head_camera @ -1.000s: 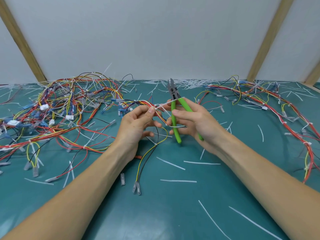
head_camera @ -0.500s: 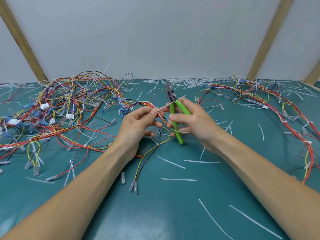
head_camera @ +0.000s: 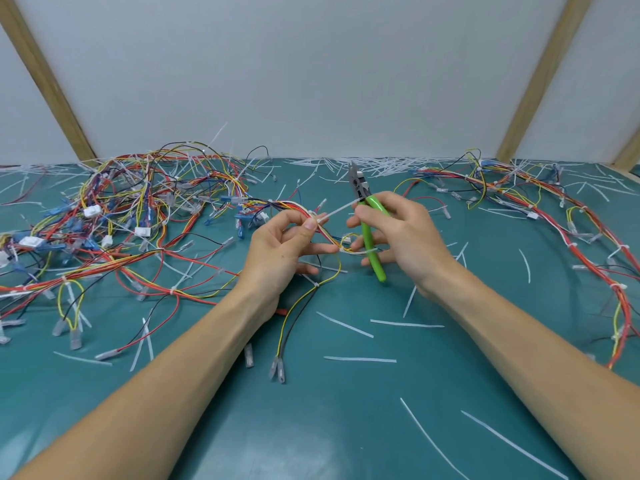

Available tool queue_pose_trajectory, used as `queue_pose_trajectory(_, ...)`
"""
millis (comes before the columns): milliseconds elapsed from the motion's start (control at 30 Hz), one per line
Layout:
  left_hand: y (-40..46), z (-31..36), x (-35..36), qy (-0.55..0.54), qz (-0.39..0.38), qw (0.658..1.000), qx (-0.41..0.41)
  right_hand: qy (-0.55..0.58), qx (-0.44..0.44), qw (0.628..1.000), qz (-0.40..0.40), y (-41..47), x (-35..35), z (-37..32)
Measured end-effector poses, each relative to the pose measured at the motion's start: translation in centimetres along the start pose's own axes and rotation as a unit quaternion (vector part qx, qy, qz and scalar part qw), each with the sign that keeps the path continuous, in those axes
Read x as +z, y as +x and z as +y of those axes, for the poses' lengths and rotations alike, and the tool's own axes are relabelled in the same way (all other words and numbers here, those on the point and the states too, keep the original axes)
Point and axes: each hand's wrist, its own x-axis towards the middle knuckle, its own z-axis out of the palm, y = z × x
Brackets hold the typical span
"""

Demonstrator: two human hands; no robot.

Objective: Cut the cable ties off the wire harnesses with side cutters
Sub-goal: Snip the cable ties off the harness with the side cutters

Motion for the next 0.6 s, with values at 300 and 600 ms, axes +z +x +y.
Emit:
queue_pose_trajectory(300, 0.3, 0.0, -0.2, 0.017, 0.080, 0.997, 0.010, -0.060, 0.086, 0.977, -0.184, 0.7, -2.4, -0.4)
queue_pose_trajectory(600, 0.5, -0.1, -0.5, -0.016, 0.099, 0.995, -0.006, -0.046, -0.070, 0.991, -0.105, 0.4, -2.0, 0.0)
